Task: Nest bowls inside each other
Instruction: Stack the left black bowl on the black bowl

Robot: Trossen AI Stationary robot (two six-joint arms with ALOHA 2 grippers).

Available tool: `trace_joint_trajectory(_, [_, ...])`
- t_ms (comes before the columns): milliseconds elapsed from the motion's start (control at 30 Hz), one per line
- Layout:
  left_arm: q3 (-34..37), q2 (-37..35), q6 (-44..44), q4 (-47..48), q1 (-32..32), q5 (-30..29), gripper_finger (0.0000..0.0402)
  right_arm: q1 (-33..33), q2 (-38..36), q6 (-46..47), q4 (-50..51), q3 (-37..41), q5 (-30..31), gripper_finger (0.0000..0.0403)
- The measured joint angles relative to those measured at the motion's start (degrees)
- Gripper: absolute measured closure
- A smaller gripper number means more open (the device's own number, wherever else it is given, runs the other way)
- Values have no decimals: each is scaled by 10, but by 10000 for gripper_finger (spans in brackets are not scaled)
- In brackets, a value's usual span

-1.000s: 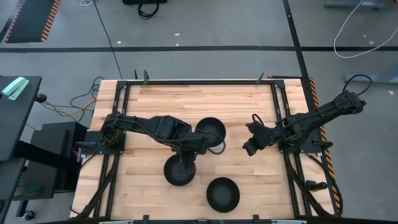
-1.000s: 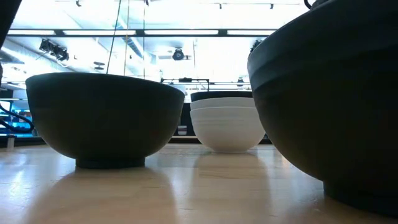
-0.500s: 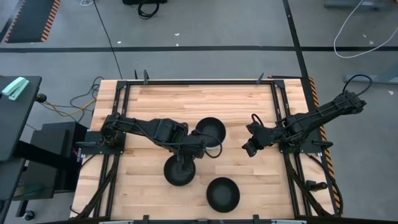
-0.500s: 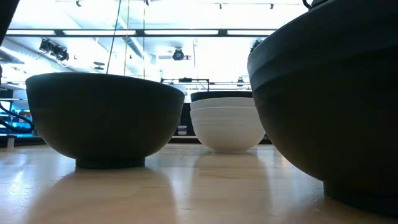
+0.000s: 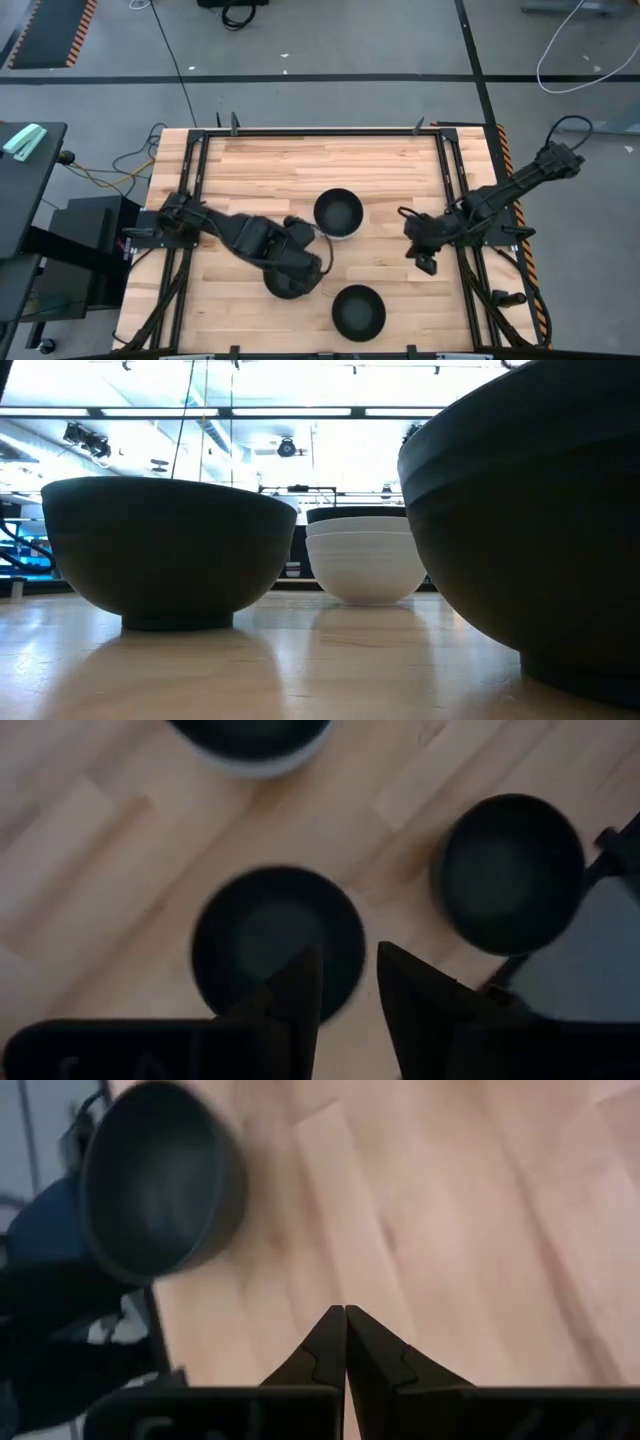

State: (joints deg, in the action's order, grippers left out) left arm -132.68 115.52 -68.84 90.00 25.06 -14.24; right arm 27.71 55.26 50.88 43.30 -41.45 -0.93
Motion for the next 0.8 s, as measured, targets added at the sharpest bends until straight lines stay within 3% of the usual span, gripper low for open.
trace_joint_trajectory(167, [0, 11, -116, 0, 33, -4, 302, 55, -21, 11, 0, 0, 26, 390])
trace_joint_trajectory(300, [0, 43, -161, 0, 56, 10, 309, 86, -33, 19, -2, 0, 55, 390])
trace_joint_trajectory(567, [0, 78, -208, 0, 67, 23, 309, 94, -38, 31, -3, 0, 58, 390])
trace_joint_trajectory(800, [0, 80, -182, 0, 55, 11, 314, 116, -38, 38, -6, 0, 63, 390])
